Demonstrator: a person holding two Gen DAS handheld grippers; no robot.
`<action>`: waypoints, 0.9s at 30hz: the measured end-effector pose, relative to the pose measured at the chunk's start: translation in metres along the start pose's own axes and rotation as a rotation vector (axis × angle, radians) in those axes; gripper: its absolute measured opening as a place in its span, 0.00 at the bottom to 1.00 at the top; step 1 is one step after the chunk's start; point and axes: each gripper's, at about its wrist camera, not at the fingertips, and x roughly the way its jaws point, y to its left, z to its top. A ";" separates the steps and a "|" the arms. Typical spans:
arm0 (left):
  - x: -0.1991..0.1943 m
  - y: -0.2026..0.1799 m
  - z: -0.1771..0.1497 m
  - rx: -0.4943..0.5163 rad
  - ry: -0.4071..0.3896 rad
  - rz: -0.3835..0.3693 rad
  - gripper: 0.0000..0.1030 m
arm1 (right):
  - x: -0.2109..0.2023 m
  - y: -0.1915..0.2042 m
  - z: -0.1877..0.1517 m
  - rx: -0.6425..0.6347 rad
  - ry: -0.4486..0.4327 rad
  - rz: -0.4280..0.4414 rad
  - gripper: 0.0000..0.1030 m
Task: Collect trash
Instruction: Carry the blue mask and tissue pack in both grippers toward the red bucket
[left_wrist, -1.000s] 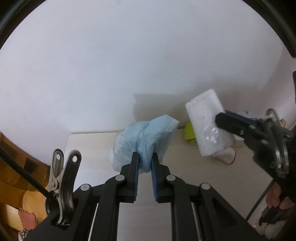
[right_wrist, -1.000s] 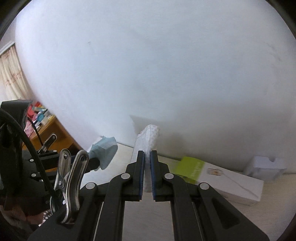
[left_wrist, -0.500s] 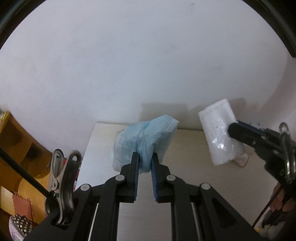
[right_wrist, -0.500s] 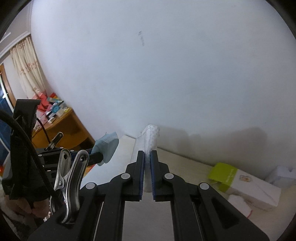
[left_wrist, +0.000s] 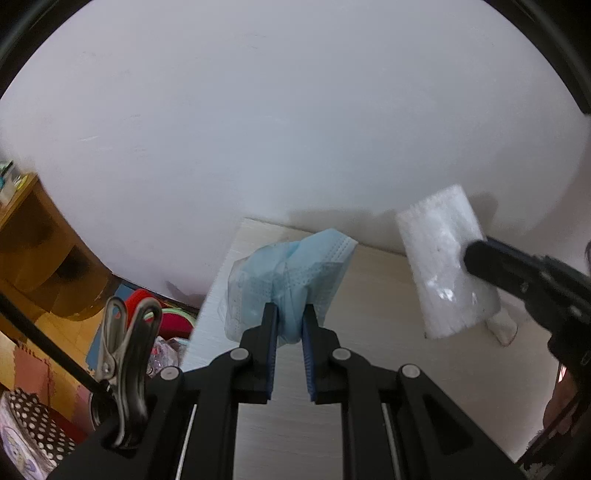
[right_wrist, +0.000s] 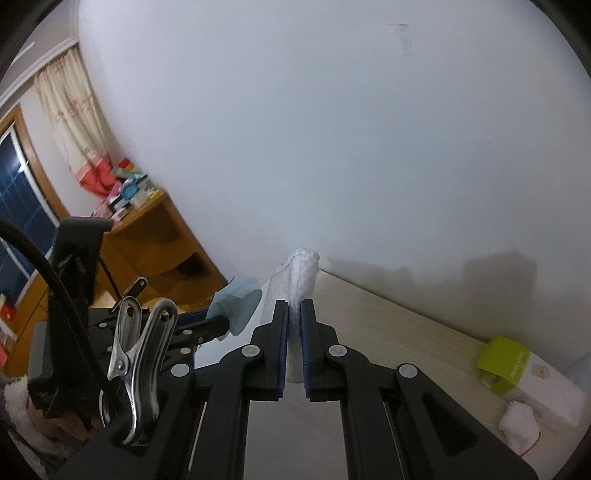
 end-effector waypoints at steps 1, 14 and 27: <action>0.000 0.006 0.001 -0.004 0.002 -0.007 0.13 | 0.003 0.005 0.001 -0.015 0.003 -0.003 0.07; 0.003 0.057 -0.004 -0.073 0.003 0.004 0.13 | 0.029 0.051 -0.012 0.071 0.018 -0.010 0.07; -0.017 0.119 0.011 -0.210 0.016 0.044 0.13 | 0.088 0.104 0.000 0.028 0.082 0.045 0.07</action>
